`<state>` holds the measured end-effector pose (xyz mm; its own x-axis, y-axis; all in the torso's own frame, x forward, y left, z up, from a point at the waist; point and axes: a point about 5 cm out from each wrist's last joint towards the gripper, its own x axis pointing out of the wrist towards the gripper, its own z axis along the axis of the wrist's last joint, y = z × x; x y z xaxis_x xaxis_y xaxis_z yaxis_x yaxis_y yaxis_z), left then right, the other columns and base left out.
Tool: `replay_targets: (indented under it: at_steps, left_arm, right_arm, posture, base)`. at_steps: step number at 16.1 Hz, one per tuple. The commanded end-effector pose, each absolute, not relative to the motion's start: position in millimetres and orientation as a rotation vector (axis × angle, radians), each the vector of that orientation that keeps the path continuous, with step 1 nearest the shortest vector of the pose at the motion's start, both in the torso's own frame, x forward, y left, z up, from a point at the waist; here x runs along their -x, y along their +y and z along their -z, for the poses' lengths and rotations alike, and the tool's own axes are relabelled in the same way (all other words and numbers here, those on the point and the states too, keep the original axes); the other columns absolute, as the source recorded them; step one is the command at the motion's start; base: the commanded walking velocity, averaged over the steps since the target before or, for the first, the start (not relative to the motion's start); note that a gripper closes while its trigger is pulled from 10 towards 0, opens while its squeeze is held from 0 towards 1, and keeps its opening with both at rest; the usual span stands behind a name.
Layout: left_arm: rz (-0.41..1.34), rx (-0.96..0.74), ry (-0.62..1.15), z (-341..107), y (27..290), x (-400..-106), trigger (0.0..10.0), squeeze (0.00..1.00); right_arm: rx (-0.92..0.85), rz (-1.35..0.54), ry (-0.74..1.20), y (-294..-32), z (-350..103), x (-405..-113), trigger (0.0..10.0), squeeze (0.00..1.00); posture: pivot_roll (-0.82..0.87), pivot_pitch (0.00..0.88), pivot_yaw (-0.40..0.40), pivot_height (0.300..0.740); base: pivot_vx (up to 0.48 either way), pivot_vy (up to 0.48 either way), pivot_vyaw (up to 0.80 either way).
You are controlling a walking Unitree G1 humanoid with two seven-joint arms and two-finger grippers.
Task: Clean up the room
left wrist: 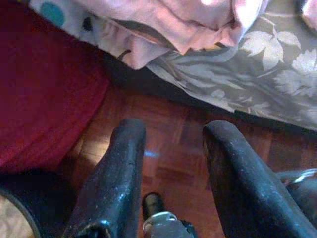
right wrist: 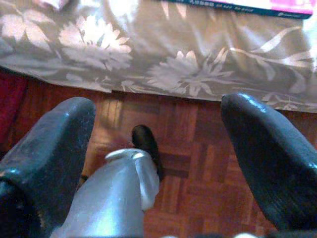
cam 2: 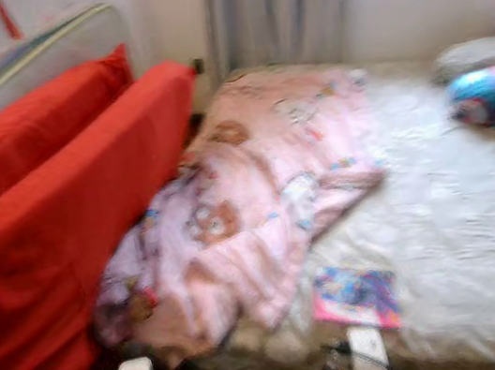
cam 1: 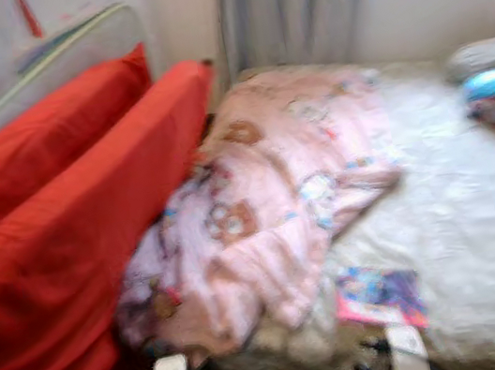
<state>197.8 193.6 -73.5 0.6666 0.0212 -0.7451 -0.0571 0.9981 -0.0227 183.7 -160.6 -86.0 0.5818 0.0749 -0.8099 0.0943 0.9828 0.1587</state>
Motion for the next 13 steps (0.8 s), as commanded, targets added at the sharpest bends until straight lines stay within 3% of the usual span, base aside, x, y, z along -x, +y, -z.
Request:
replay_targets:
  at_steps: [1, 8, 13]
  left_arm:
    - [-0.039, 0.043, 0.836, 72.9, 190.6, -199.9, 10.0, 0.0]
    - [-0.045, 0.045, 0.834, 72.7, 192.2, -199.6, 10.0, 0.0]
    - [-0.038, 0.064, 0.824, 72.4, 190.3, -200.2, 10.0, 0.0]
  right_arm:
    - [-0.188, 0.023, 0.955, -164.5, 85.8, -183.9, 10.0, 0.0]
    - [-0.188, 0.019, 0.953, -164.0, 85.7, -184.2, 10.0, 0.0]
    - [-0.202, 0.028, 0.936, -163.5, 85.0, -185.1, 10.0, 0.0]
  posture:
    - [-0.05, 0.0, -0.005, 0.74]
    - [-0.04, 0.0, -0.003, 0.74]
    - [-0.05, 0.0, 0.0, 0.74]
  base:
    - [0.0, 0.0, -0.78]
    - [0.0, 0.0, -0.78]
    - [0.0, 0.0, 0.0]
